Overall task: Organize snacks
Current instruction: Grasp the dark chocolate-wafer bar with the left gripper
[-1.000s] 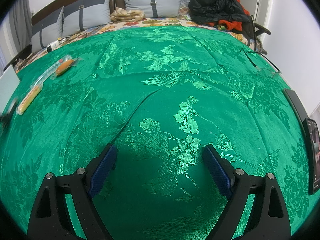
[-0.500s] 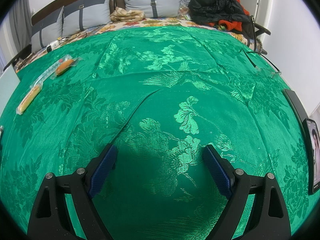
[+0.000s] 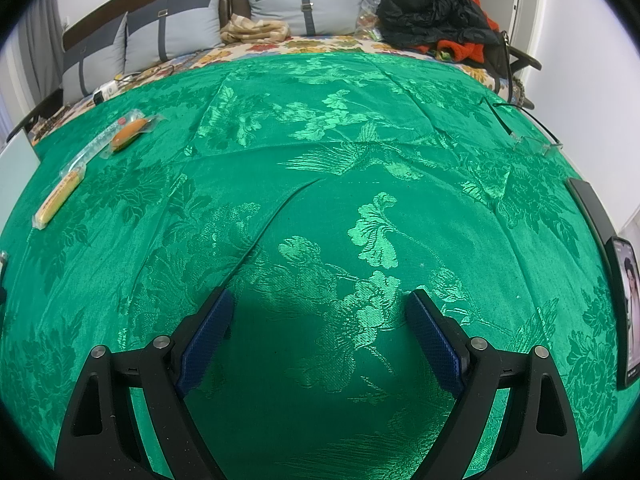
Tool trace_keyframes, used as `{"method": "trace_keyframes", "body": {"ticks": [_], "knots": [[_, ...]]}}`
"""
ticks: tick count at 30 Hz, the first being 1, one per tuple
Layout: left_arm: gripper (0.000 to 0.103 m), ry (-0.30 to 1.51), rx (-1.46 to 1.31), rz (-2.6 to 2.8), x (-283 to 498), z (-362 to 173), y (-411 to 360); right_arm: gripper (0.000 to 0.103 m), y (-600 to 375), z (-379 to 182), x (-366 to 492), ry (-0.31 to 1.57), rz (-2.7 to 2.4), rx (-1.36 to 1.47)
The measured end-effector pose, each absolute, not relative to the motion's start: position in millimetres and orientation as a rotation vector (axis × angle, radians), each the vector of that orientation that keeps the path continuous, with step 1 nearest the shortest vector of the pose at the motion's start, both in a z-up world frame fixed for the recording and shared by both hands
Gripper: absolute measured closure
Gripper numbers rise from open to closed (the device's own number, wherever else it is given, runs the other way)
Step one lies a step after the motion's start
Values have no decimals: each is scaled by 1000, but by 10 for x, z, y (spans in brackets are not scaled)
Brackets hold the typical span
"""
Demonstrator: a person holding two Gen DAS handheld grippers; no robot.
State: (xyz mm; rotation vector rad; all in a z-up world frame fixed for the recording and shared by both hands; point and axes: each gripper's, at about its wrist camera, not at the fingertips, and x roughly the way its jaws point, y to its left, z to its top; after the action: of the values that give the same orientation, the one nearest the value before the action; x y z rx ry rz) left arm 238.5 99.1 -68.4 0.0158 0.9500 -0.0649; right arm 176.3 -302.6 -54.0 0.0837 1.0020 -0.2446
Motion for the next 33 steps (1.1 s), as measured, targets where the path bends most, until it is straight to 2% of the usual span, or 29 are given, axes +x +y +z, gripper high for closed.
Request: {"method": "trace_keyframes", "body": {"ticks": [33], "knots": [[0, 950, 16, -65, 2380, -682, 994, 10, -3024, -545, 1775, 1006, -247, 88]]}}
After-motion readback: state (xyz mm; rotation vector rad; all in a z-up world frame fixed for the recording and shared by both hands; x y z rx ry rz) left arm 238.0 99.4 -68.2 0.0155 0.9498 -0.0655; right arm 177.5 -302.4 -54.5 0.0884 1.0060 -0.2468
